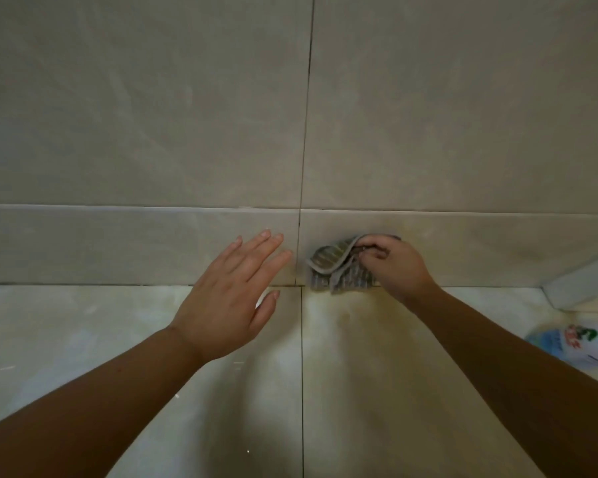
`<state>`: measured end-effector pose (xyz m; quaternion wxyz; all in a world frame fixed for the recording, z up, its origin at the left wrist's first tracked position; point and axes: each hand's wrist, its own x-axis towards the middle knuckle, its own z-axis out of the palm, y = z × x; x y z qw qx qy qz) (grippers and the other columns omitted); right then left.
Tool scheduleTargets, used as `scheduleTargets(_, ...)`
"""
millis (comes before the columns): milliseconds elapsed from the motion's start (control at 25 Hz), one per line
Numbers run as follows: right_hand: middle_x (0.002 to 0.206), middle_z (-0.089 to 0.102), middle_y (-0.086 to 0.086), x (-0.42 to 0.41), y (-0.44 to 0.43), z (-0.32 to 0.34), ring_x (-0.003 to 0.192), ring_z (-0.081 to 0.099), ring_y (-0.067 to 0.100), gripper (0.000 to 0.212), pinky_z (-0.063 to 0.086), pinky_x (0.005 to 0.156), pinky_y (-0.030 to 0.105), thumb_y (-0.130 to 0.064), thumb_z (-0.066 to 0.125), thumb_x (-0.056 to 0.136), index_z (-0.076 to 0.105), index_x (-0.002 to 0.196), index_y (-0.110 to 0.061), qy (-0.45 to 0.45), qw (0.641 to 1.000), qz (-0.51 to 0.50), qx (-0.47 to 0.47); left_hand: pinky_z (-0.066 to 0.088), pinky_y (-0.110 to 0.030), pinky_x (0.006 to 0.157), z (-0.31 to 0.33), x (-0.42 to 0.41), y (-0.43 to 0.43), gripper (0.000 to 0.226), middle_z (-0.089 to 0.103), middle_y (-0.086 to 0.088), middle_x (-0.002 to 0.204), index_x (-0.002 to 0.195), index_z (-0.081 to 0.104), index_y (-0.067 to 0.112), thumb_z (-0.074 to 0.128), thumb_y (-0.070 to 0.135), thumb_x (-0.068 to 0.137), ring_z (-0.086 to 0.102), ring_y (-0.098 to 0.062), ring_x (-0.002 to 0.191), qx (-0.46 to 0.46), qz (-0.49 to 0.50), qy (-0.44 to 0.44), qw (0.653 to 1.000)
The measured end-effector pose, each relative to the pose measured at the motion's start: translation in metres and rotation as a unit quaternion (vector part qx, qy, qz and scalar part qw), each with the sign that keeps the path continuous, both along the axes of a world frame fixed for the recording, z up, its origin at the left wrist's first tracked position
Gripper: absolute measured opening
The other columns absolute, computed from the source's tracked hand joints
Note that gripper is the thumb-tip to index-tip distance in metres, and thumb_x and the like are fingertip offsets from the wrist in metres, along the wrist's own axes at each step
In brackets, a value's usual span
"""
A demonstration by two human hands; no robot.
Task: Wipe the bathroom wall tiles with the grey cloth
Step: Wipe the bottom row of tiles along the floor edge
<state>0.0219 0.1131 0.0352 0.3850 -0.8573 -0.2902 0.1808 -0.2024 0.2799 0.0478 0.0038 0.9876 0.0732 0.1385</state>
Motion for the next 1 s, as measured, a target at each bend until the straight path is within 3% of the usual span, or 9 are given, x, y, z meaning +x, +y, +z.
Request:
scheduleTargets(120,0.086,0.067,-0.008,-0.003,0.0,-0.001,0.085,0.065,0.012,0.017,0.049,0.081,0.025,-0.015,0.064,0.086,0.068,0.095,-0.029,-0.002,1.0,-0.005,-0.004,0.023,-0.044,0.119,0.0,0.003,-0.001,0.054,0.036,-0.008,0.156,0.147,0.041,0.014,0.039,0.037,0.098,0.027,-0.021,0.148,-0.008,0.008,-0.008,1.0)
scheduleTargets(200,0.085,0.065,-0.017,-0.008,0.011,0.02,0.083,0.063,0.001,0.022,0.048,0.078,0.019,-0.015,0.064,0.086,0.064,0.098,-0.033,-0.002,0.997,-0.007,0.082,0.022,-0.043,0.12,0.001,0.006,-0.001,0.054,0.036,-0.008,0.156,0.147,0.043,0.013,0.041,0.036,0.097,0.027,-0.021,0.147,-0.011,0.0,-0.017,1.0)
scheduleTargets(320,0.088,0.07,-0.012,-0.018,0.029,0.038,0.087,0.068,0.004,0.032,0.054,0.084,0.021,-0.009,0.064,0.087,0.064,0.099,-0.038,0.007,0.981,0.042,0.189,0.019,-0.042,0.121,0.003,0.01,-0.003,0.055,0.036,-0.008,0.156,0.147,0.043,0.013,0.041,0.037,0.097,0.026,-0.02,0.147,-0.017,0.003,-0.022,1.0)
scheduleTargets(520,0.093,0.07,-0.006,-0.005,0.002,-0.004,0.091,0.067,0.017,0.025,0.051,0.085,0.025,-0.009,0.06,0.086,0.072,0.097,-0.029,-0.056,0.997,-0.032,0.029,0.023,-0.044,0.119,0.003,0.008,-0.005,0.054,0.037,-0.008,0.156,0.146,0.044,0.013,0.042,0.035,0.097,0.027,-0.02,0.147,-0.023,0.01,-0.019,0.999)
scheduleTargets(640,0.091,0.064,-0.008,-0.003,-0.012,-0.005,0.088,0.063,0.014,0.021,0.053,0.081,0.027,-0.008,0.062,0.088,0.063,0.098,-0.026,-0.053,0.995,-0.065,0.048,0.024,-0.045,0.118,-0.002,0.007,-0.006,0.053,0.038,-0.008,0.155,0.145,0.044,0.013,0.042,0.035,0.097,0.028,-0.021,0.147,-0.028,0.003,-0.019,0.999)
scheduleTargets(720,0.091,0.058,-0.006,-0.005,-0.014,0.005,0.086,0.057,0.012,0.02,0.05,0.077,0.027,-0.007,0.066,0.086,0.055,0.094,-0.022,-0.118,0.989,-0.057,0.07,0.022,-0.044,0.119,0.0,0.012,-0.005,0.054,0.038,-0.008,0.155,0.146,0.043,0.013,0.042,0.035,0.097,0.027,-0.02,0.147,-0.027,-0.006,-0.022,0.999)
scheduleTargets(840,0.087,0.054,0.007,-0.003,-0.016,0.0,0.084,0.045,0.017,0.018,0.044,0.076,0.034,-0.003,0.068,0.076,0.056,0.089,-0.009,-0.313,0.944,-0.03,0.1,0.02,-0.042,0.121,0.006,0.023,-0.001,0.055,0.036,-0.008,0.156,0.147,0.04,0.014,0.041,0.036,0.097,0.025,-0.02,0.148,-0.041,-0.017,-0.038,0.998)
scheduleTargets(960,0.116,0.049,0.014,-0.003,-0.019,-0.022,0.108,0.041,0.023,0.034,0.035,0.1,0.029,-0.016,0.067,0.079,0.058,0.109,-0.004,-0.372,0.92,-0.077,0.094,0.019,-0.04,0.122,0.01,0.03,0.004,0.055,0.035,-0.007,0.157,0.148,0.039,0.014,0.041,0.035,0.097,0.023,-0.018,0.149,-0.062,-0.036,-0.052,0.996)
scheduleTargets(1000,0.123,0.043,0.011,-0.004,-0.016,-0.028,0.113,0.039,0.025,0.039,0.034,0.105,0.034,-0.018,0.068,0.08,0.056,0.115,-0.005,-0.383,0.912,-0.104,0.102,0.018,-0.04,0.122,0.011,0.031,0.006,0.055,0.035,-0.007,0.156,0.148,0.04,0.013,0.041,0.034,0.097,0.024,-0.018,0.149,-0.067,-0.042,-0.059,0.995)
